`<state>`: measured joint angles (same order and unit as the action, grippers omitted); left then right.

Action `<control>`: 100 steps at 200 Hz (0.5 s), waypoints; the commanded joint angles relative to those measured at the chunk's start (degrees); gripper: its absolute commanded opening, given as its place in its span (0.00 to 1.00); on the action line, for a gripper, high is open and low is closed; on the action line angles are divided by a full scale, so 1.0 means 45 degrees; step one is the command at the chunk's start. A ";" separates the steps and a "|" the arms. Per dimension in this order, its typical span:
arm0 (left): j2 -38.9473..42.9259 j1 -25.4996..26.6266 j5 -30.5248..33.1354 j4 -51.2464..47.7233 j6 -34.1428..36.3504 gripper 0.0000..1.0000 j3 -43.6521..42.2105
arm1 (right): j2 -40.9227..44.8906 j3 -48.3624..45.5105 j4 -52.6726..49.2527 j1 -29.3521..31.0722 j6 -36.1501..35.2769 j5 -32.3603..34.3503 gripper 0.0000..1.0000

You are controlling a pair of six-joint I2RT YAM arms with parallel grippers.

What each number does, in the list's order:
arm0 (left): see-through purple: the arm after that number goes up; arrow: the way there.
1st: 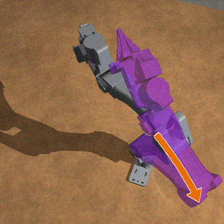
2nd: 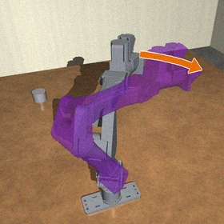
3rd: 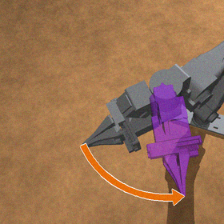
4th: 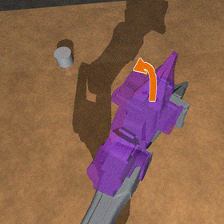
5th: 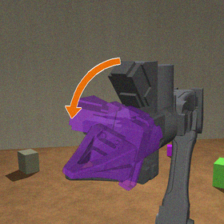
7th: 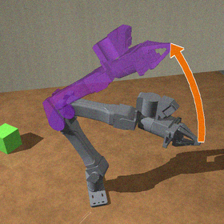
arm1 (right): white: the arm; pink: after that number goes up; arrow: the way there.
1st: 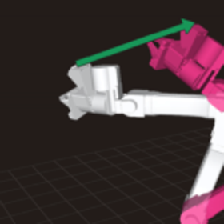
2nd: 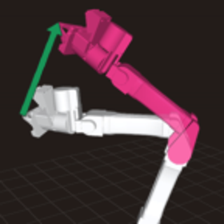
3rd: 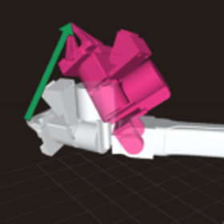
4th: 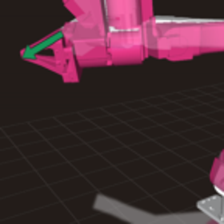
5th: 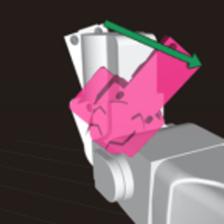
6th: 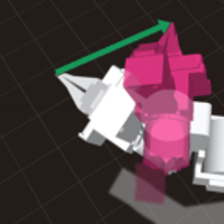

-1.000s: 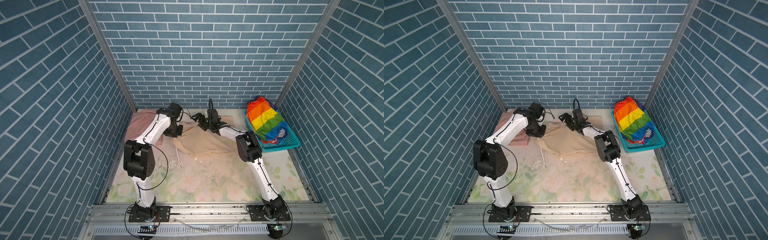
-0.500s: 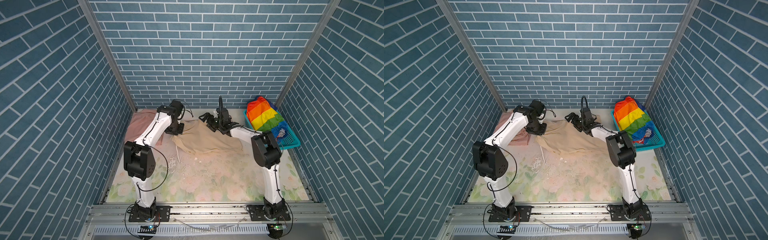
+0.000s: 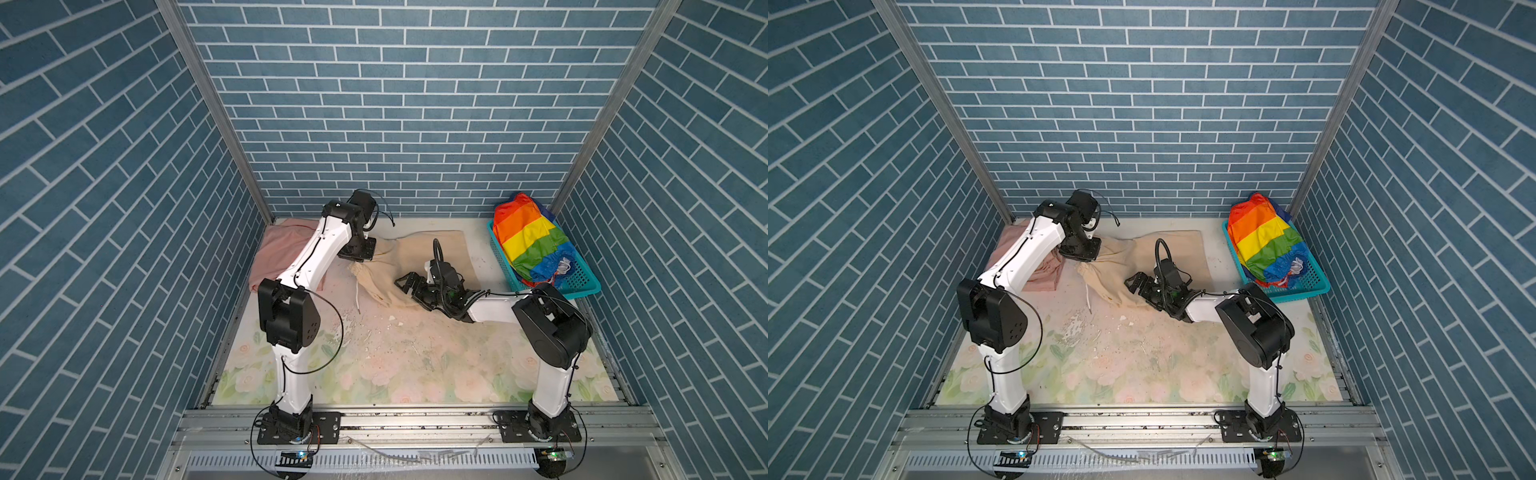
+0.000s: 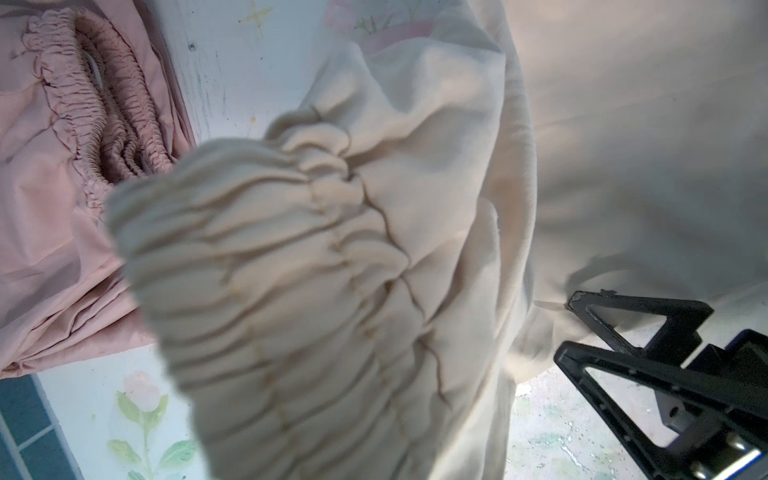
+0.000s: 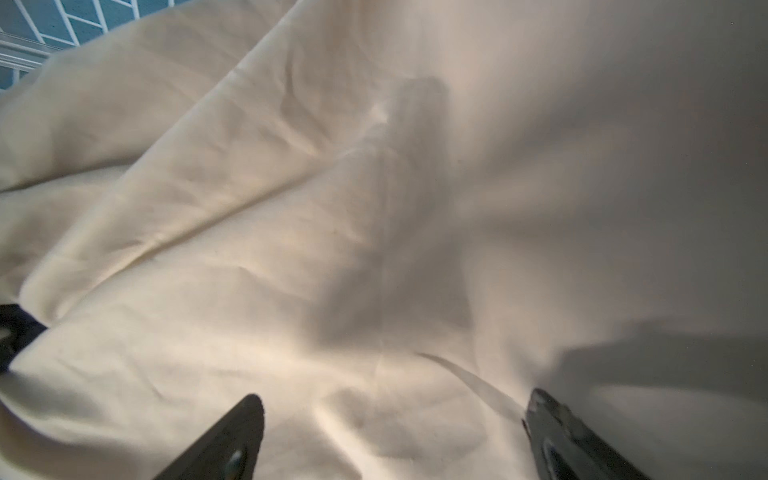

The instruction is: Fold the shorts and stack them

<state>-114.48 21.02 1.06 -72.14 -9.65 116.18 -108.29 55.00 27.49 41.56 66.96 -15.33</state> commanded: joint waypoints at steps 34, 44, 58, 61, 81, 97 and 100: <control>-0.0885 0.0286 0.0243 -0.1248 -0.0463 0.00 0.1598 | -0.0205 -0.0415 0.1226 0.0154 0.0980 0.0087 0.98; -0.1084 0.0335 0.0177 -0.1431 -0.0576 0.00 0.1953 | -0.0116 -0.0220 0.0664 0.0149 0.0733 0.0087 0.99; -0.1320 0.0373 0.0147 -0.1678 -0.0622 0.00 0.2420 | -0.0206 -0.0135 0.0239 0.0149 0.0614 0.0015 0.98; -0.1373 0.0379 0.0169 -0.1739 -0.0618 0.00 0.2519 | -0.0253 -0.0202 0.0308 0.0160 0.0656 -0.0017 0.98; -0.1652 0.0397 0.0346 -0.2086 -0.0628 0.00 0.3112 | -0.0320 -0.0919 0.1082 0.0207 0.1094 -0.0069 0.98; -0.1886 0.0404 0.0362 -0.2376 -0.0649 0.00 0.3555 | -0.0016 -0.1201 0.1207 0.0125 0.1096 -0.0196 0.99; -0.1927 0.0403 0.0352 -0.2437 -0.0651 0.00 0.3632 | 0.0080 -0.1224 0.1159 0.0086 0.1055 -0.0217 0.99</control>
<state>-121.56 22.52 1.72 -79.46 -11.90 129.40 -108.81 51.68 31.86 42.22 69.52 -15.64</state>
